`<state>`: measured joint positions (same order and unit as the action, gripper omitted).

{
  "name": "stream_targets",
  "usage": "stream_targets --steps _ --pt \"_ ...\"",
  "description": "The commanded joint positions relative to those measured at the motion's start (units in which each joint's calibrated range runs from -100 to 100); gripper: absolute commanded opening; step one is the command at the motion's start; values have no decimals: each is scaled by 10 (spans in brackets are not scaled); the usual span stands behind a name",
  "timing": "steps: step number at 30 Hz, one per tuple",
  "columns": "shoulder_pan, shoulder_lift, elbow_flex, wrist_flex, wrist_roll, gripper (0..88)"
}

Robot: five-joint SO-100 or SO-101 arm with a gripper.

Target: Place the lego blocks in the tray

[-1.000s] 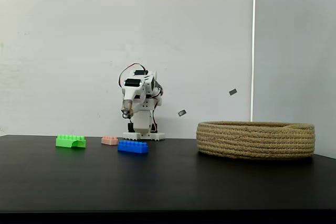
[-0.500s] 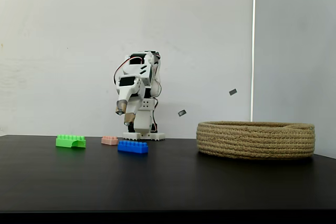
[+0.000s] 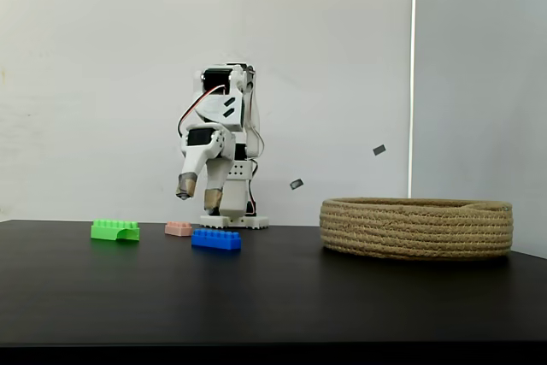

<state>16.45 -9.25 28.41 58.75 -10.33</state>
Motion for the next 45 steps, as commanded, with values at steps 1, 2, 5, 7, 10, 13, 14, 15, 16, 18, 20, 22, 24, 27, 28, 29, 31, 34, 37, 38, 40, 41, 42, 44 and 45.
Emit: stream_targets --steps 1,2,5,7,10,13,14,15,16,18,20,22,24,27,28,29,31,34,37,38,40,41,42,44,45 --pt "-10 28 -83 14 -9 323" --pt "-12 37 -91 15 -9 323" --pt "-20 66 -108 19 -12 319" --pt "-28 87 -121 36 -14 318" --pt "-33 110 -130 59 -16 326" --pt "-34 116 -126 57 -16 333" --pt "-34 118 -128 54 -16 334" --pt "-34 121 -130 53 -16 335" --pt "-35 123 -134 53 -16 336" --pt "-38 133 -143 53 -15 336" --pt "-39 151 -160 53 -15 336" --pt "-39 168 -176 51 -15 332" --pt "-39 177 -183 38 -15 330" --pt "-39 182 -181 17 -11 309" --pt "-39 183 -180 14 -8 295" --pt "-39 184 -179 13 -6 275" --pt "-39 186 -177 8 0 210" --pt "-40 188 -172 -5 6 133" --pt "-41 186 -171 -9 17 44" --pt "-42 186 -171 -10 20 23" --pt "-43 184 -169 -10 23 4" --pt "-43 182 -168 -10 23 3" --pt "-43 180 -166 -10 24 3" --pt "-44 170 -165 -10 24 3" --pt "-44 161 -165 -10 24 3"
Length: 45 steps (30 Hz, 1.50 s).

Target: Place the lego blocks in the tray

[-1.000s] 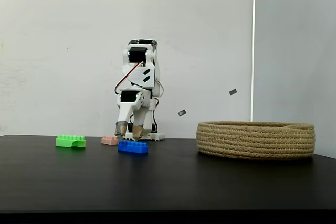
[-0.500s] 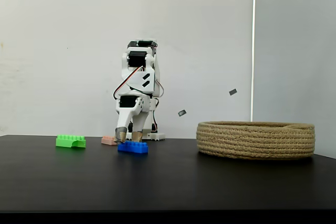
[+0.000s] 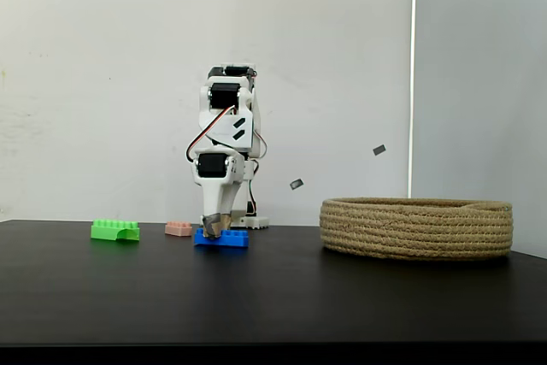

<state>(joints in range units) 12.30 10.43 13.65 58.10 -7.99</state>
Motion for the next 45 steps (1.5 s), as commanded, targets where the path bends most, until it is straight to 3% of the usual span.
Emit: stream_targets --steps 1,13,23,27,32,35,37,40,45 --pt "-3 -47 -19 1 -1 3" --pt "-130 -178 -195 192 -49 3" --pt "-339 -231 -154 155 -77 3" --pt "-410 -239 -80 48 -88 11" --pt "-449 -233 -39 10 -94 99" --pt "-445 -230 -13 -17 -90 259" --pt "-438 -234 10 -49 -85 287" --pt "-426 -243 29 -67 -95 421" --pt "-417 -257 30 -64 -123 461"
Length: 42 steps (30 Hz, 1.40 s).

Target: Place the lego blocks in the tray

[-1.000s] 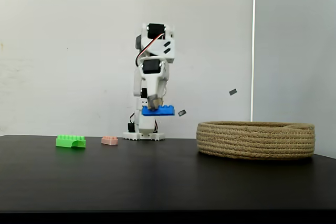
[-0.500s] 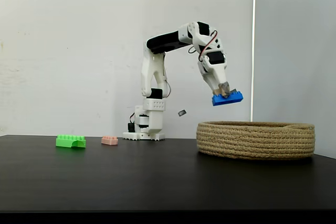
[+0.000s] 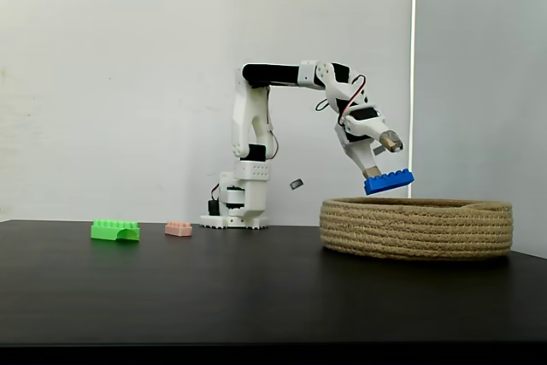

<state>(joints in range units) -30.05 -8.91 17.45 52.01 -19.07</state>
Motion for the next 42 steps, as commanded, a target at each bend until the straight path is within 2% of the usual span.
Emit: stream_targets --steps 1,9,14,18,21,26,29,32,35,39,42 --pt "9 -66 -9 -3 -18 477" --pt "4 -61 -16 23 -125 517" --pt "15 -89 19 -26 -206 437" --pt "21 -108 42 -86 -237 419" --pt "27 -121 56 -124 -245 399" --pt "25 -136 100 -212 -236 422" --pt "23 -154 164 -301 -234 467" --pt "18 -179 251 -425 -235 470" --pt "24 -193 283 -481 -252 451" --pt "36 -201 276 -503 -274 423" --pt "14 -213 254 -443 -270 438"
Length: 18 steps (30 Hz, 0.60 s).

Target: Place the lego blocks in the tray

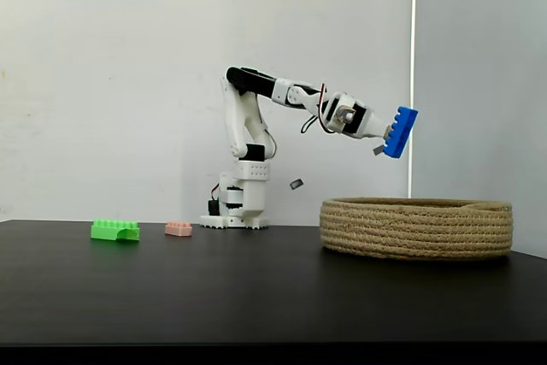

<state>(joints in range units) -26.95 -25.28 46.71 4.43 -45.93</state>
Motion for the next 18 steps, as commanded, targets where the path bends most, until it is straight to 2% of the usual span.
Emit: stream_targets --steps 1,5,10,14,18 --pt "-26 -49 -51 64 1 444" --pt "-28 -37 -86 159 -13 437" --pt "-35 -53 -66 134 -70 398" --pt "-26 -109 -54 107 -99 397" --pt "-17 -114 -43 72 -75 385"
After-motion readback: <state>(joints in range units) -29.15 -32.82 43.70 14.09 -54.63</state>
